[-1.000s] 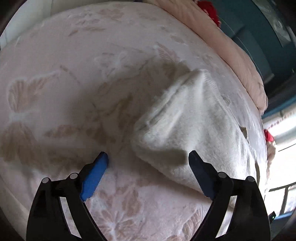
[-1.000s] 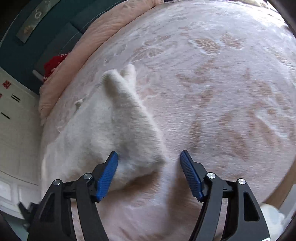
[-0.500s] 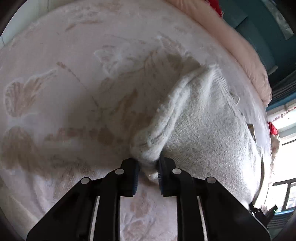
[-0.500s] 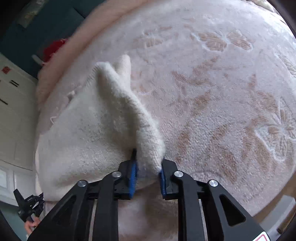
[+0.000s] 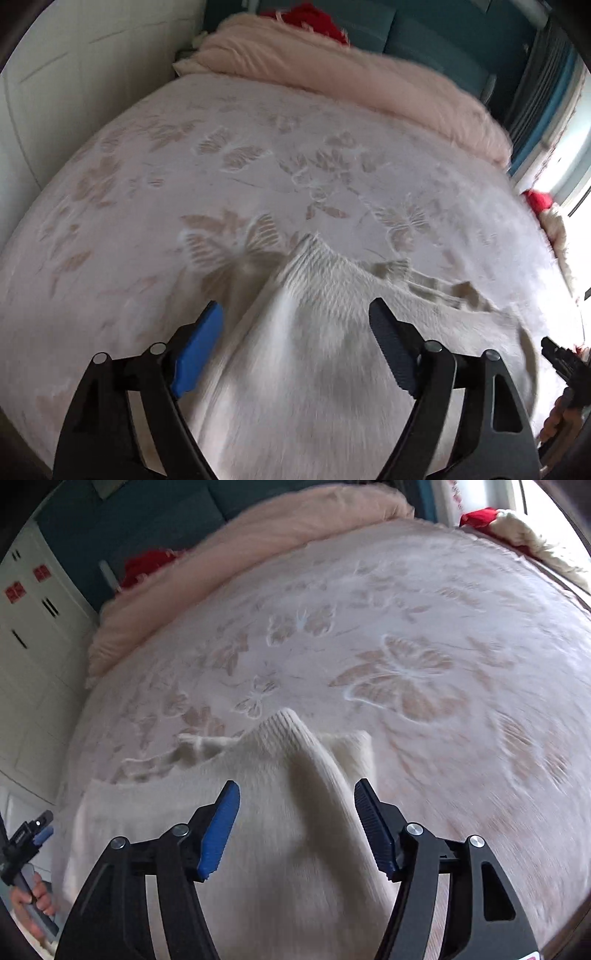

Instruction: Fold small clothes

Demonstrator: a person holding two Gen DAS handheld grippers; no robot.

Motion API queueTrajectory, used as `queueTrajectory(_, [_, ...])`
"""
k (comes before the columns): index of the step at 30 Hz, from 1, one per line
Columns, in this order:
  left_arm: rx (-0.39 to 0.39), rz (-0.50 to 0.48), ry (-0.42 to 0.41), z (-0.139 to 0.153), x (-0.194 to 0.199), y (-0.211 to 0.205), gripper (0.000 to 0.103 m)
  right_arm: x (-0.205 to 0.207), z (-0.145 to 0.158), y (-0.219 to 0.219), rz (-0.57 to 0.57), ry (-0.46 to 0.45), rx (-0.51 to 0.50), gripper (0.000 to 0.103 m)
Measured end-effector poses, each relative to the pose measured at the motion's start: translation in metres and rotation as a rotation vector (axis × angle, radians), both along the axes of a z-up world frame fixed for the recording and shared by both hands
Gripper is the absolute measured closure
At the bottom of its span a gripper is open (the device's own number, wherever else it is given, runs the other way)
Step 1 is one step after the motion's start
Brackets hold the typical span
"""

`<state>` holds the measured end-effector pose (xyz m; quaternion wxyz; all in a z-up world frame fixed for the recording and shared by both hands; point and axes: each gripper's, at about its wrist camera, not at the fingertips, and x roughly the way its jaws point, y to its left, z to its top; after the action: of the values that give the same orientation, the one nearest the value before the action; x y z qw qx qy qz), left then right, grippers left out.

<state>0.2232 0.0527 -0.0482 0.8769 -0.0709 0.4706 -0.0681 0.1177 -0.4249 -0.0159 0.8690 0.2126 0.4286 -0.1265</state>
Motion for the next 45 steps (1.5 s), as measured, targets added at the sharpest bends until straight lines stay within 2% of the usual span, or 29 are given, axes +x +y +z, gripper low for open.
queueTrajectory(2, [0.008,-0.002,0.048,-0.021,0.028,-0.01,0.024,0.02,-0.02,-0.005,-0.033,0.024,0.014,0.036])
queueTrajectory(3, [0.007,0.004,0.068,-0.029,0.039,-0.013,0.028,0.027,-0.027,-0.006,-0.046,0.035,0.032,0.037])
queueTrajectory(4, [-0.005,-0.005,0.087,-0.038,0.044,-0.014,0.052,0.03,-0.032,-0.006,-0.043,0.045,0.059,0.047])
queueTrajectory(5, [-0.013,-0.027,0.133,-0.05,0.053,-0.016,0.069,0.033,-0.034,-0.003,-0.01,0.026,0.096,0.097])
queueTrajectory(6, [-0.006,-0.036,0.161,-0.054,0.057,-0.018,0.092,0.033,-0.029,0.0,0.009,0.004,0.105,0.095])
queueTrajectory(7, [-0.013,-0.044,0.157,-0.054,0.06,-0.019,0.094,0.026,-0.014,0.001,0.008,-0.07,0.085,0.095])
queueTrajectory(9, [0.0,-0.057,0.088,-0.044,0.059,-0.01,0.096,0.015,0.001,-0.013,-0.03,-0.146,0.078,0.096])
queueTrajectory(10, [0.01,-0.052,0.08,-0.044,0.06,-0.005,0.096,0.009,0.002,-0.024,-0.065,-0.166,0.084,0.096])
queueTrajectory(11, [0.023,-0.025,0.084,-0.047,0.063,0.004,0.096,0.008,-0.007,-0.038,-0.102,-0.142,0.083,0.096])
queueTrajectory(13, [0.045,0.009,0.137,-0.07,0.072,0.013,0.096,0.019,-0.045,-0.053,-0.125,-0.01,0.094,0.096])
queueTrajectory(14, [0.043,0.011,0.141,-0.078,0.073,0.013,0.096,0.022,-0.057,-0.051,-0.108,0.014,0.092,0.096])
queueTrajectory(16, [0.072,0.02,0.114,-0.079,0.073,0.008,0.095,0.022,-0.044,-0.044,-0.1,0.0,0.055,0.093])
queueTrajectory(18, [0.072,0.034,0.121,-0.072,0.071,0.004,0.091,0.019,-0.025,-0.035,-0.087,-0.018,0.049,0.085])
queueTrajectory(19, [0.058,0.036,0.124,-0.066,0.068,0.004,0.089,0.012,-0.01,-0.024,-0.09,-0.034,-0.011,0.084])
queueTrajectory(21, [0.028,0.033,0.095,-0.047,0.056,0.001,0.081,-0.001,0.011,-0.003,-0.074,-0.078,-0.073,0.071])
queueTrajectory(23, [0.034,0.016,0.023,-0.024,0.035,-0.008,0.076,-0.014,0.025,0.025,-0.032,-0.146,-0.054,0.063])
queueTrajectory(25, [0.039,-0.017,-0.02,-0.011,0.016,-0.021,0.055,-0.016,0.024,0.071,0.08,-0.151,-0.012,0.063])
queueTrajectory(27, [0.051,-0.058,-0.008,-0.015,-0.001,-0.043,0.047,-0.013,0.013,0.103,0.166,-0.121,0.005,0.065])
queueTrajectory(29, [0.082,-0.107,0.036,-0.034,-0.01,-0.065,0.047,-0.006,-0.011,0.132,0.224,-0.071,0.001,0.071])
queueTrajectory(31, [0.113,-0.114,0.089,-0.057,-0.015,-0.073,0.046,0.0,-0.04,0.137,0.216,-0.001,-0.024,0.071])
queueTrajectory(32, [0.113,-0.098,0.088,-0.068,-0.018,-0.073,0.045,-0.002,-0.05,0.137,0.212,-0.019,-0.036,0.072])
queueTrajectory(35, [0.097,-0.077,0.047,-0.067,-0.025,-0.071,0.045,-0.006,-0.03,0.147,0.22,0.002,-0.083,0.069])
queueTrajectory(36, [0.101,-0.074,0.049,-0.065,-0.025,-0.072,0.045,-0.007,-0.021,0.148,0.225,-0.017,-0.057,0.066])
queueTrajectory(40, [0.093,-0.069,0.065,-0.063,-0.022,-0.072,0.045,0.0,-0.004,0.153,0.225,-0.059,-0.001,0.067])
queueTrajectory(42, [0.083,-0.066,0.066,-0.062,-0.024,-0.07,0.045,0.013,-0.009,0.161,0.222,-0.04,0.011,0.078])
queueTrajectory(45, [0.079,-0.07,0.067,-0.064,-0.027,-0.064,0.045,0.036,-0.03,0.172,0.224,0.051,0.016,0.087])
